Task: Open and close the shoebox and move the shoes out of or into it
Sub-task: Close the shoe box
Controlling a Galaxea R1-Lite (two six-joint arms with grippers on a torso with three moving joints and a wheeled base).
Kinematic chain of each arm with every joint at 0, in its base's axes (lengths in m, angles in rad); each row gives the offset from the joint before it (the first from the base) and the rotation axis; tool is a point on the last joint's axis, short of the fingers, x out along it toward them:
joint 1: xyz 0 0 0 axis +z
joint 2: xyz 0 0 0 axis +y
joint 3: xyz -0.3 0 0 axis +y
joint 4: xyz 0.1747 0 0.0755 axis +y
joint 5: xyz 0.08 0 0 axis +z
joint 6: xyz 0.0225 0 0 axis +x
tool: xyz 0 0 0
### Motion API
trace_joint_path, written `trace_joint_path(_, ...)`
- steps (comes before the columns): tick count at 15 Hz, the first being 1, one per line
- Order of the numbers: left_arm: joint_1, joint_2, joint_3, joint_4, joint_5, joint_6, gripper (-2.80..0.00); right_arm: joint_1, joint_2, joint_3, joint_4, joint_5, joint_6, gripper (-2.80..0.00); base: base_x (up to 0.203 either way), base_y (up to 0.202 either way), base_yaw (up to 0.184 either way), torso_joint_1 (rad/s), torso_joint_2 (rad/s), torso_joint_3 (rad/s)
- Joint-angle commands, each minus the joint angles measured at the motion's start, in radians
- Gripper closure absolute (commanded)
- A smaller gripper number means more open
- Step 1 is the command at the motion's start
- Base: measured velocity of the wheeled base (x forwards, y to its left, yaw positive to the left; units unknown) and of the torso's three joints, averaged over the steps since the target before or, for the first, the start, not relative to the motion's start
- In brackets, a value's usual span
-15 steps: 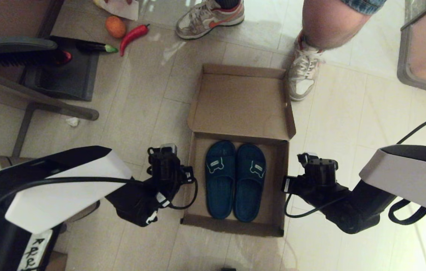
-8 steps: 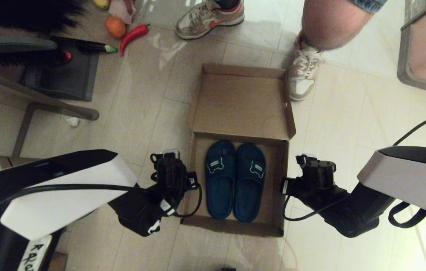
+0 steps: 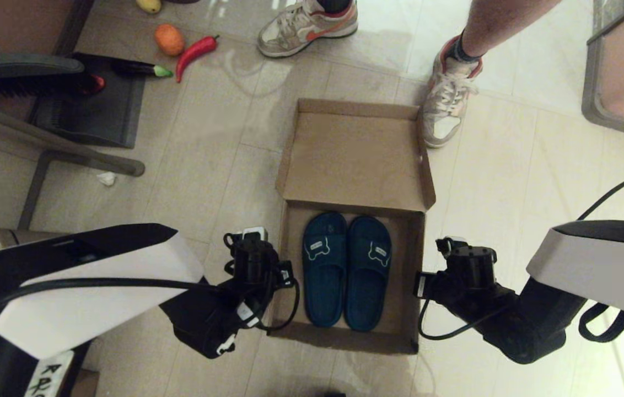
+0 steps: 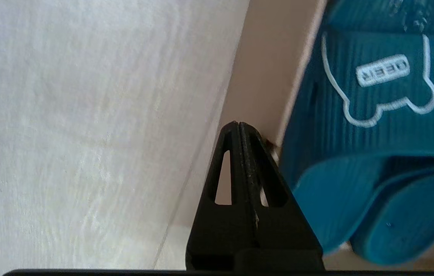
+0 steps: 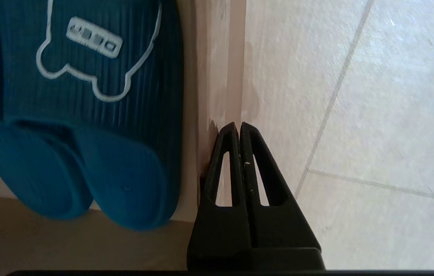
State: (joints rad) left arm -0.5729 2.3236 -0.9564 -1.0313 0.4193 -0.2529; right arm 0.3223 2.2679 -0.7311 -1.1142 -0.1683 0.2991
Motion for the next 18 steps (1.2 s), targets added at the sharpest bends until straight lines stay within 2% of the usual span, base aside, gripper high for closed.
trace_joint_path(1, -0.043, -0.016, 0.031, -0.006, 0.018, -0.026, 0.00, 0.000, -0.004, 0.043, -0.028, -0.001, 0.002, 0.00, 0.000, 0.000, 0.000, 0.000, 0.00, 0.000)
trace_joint_path(4, -0.092, -0.030, 0.087, -0.006, 0.052, -0.057, 0.00, -0.001, -0.003, 0.116, -0.111, -0.014, 0.000, 0.00, 0.000, 0.000, 0.000, 0.000, 0.00, 0.000)
trace_joint_path(6, -0.106, -0.042, 0.111, -0.006, 0.069, -0.073, 0.00, -0.003, -0.004, 0.134, -0.116, -0.016, 0.002, 0.00, 0.000, 0.000, 0.000, 0.000, 0.00, 0.000)
trace_joint_path(12, -0.075, -0.187, 0.197, 0.001, 0.074, -0.068, 0.00, -0.068, -0.113, 0.178, -0.121, -0.006, -0.015, 0.00, 0.000, 0.000, 0.000, 0.000, 0.00, 0.000)
trace_joint_path(14, -0.072, -0.256, 0.251, 0.002, 0.073, -0.068, 0.00, -0.112, -0.160, 0.172, -0.085, 0.044, -0.017, 0.00, 0.000, 0.000, 0.000, 0.000, 0.00, 0.000)
trace_joint_path(16, -0.030, -0.296, 0.256, 0.008, 0.059, -0.064, 0.00, -0.158, -0.170, 0.110, -0.051, 0.101, -0.016, 0.00, 0.000, 0.000, 0.000, 0.000, 0.00, 0.000)
trace_joint_path(18, 0.063, -0.297, 0.206, 0.013, -0.005, -0.025, 0.00, -0.204, -0.171, 0.001, 0.049, 0.142, -0.008, 0.00, 0.000, 0.000, 0.000, 0.000, 0.00, 0.000)
